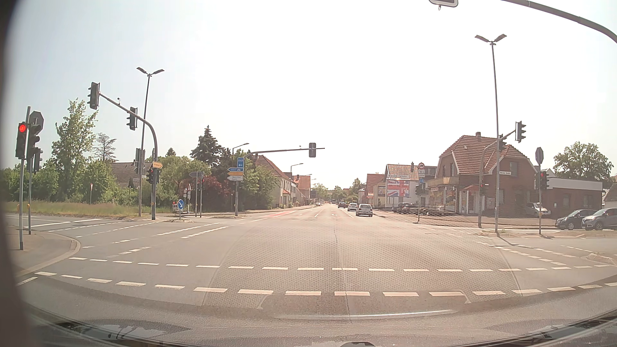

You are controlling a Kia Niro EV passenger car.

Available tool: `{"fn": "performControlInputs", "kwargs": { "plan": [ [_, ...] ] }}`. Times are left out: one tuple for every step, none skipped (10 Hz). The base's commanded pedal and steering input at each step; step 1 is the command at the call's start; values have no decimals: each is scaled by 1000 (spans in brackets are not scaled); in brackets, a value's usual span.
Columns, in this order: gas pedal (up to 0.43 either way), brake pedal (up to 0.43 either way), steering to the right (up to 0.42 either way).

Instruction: Follow the waypoints while adhering to traffic rules and regulations

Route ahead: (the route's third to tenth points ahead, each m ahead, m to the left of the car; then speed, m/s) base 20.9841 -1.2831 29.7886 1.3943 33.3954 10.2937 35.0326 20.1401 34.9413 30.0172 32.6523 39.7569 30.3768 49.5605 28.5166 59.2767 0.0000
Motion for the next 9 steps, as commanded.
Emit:
{"fn": "performControlInputs", "kwargs": {
  "plan": [
    [0,262,19],
    [0,262,19],
    [0,262,19],
    [0,262,19],
    [0,262,19],
    [0,262,19],
    [0,262,19],
    [0,262,19],
    [0,262,19]
  ]
}}
